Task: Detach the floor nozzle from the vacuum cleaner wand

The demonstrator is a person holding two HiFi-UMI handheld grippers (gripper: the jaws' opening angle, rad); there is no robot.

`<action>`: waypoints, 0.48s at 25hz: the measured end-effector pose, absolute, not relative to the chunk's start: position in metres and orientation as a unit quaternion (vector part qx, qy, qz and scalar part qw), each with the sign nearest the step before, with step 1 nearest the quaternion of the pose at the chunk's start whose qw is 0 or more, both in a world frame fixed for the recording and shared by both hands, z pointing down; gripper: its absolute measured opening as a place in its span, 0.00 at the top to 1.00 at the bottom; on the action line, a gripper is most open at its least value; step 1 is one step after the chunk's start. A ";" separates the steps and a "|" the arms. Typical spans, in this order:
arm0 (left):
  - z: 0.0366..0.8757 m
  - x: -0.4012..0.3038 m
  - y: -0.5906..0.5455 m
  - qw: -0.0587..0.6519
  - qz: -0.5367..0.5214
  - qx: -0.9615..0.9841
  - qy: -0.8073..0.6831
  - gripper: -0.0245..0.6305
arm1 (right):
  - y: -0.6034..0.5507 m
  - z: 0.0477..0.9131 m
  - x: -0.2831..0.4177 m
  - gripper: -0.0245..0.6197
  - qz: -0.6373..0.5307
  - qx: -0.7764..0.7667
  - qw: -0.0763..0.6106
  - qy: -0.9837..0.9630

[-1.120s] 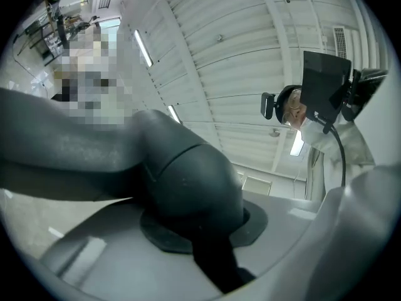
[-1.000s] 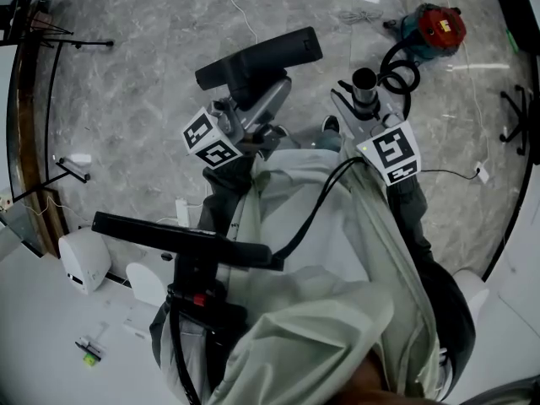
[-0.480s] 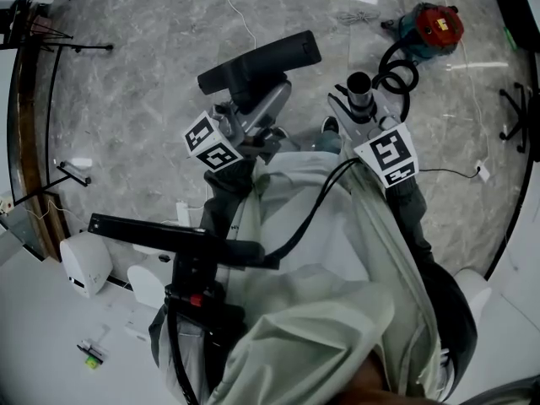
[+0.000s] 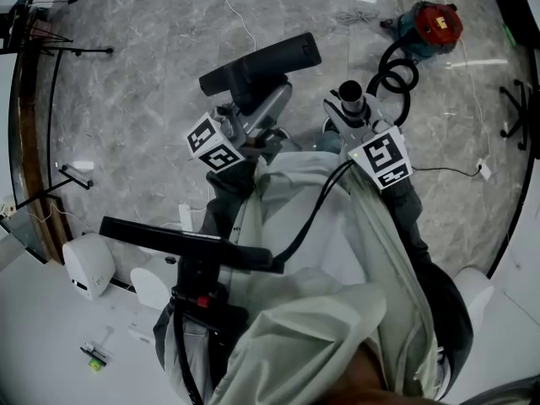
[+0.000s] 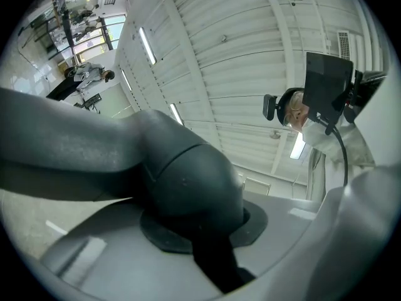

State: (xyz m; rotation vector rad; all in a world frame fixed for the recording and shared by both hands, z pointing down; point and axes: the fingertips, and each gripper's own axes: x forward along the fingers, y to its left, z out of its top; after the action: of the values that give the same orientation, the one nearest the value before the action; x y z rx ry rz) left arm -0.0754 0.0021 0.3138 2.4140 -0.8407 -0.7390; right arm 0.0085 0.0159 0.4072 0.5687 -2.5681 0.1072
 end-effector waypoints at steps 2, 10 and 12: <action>0.314 -0.075 0.003 0.239 -0.269 0.881 -0.308 0.84 | 0.016 0.408 0.008 0.85 0.039 0.210 0.252 -0.944; 0.314 -0.078 0.004 0.240 -0.271 0.879 -0.312 0.84 | 0.012 0.408 0.009 0.85 0.038 0.215 0.256 -0.942; 0.315 -0.078 0.006 0.241 -0.271 0.878 -0.311 0.84 | 0.013 0.409 0.008 0.85 0.038 0.215 0.257 -0.942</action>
State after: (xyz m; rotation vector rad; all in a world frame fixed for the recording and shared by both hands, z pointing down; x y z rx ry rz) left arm -0.0780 0.0055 0.3146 2.4026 -0.8517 -0.7421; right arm 0.0078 0.0129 0.4091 0.5822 -2.5551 0.1024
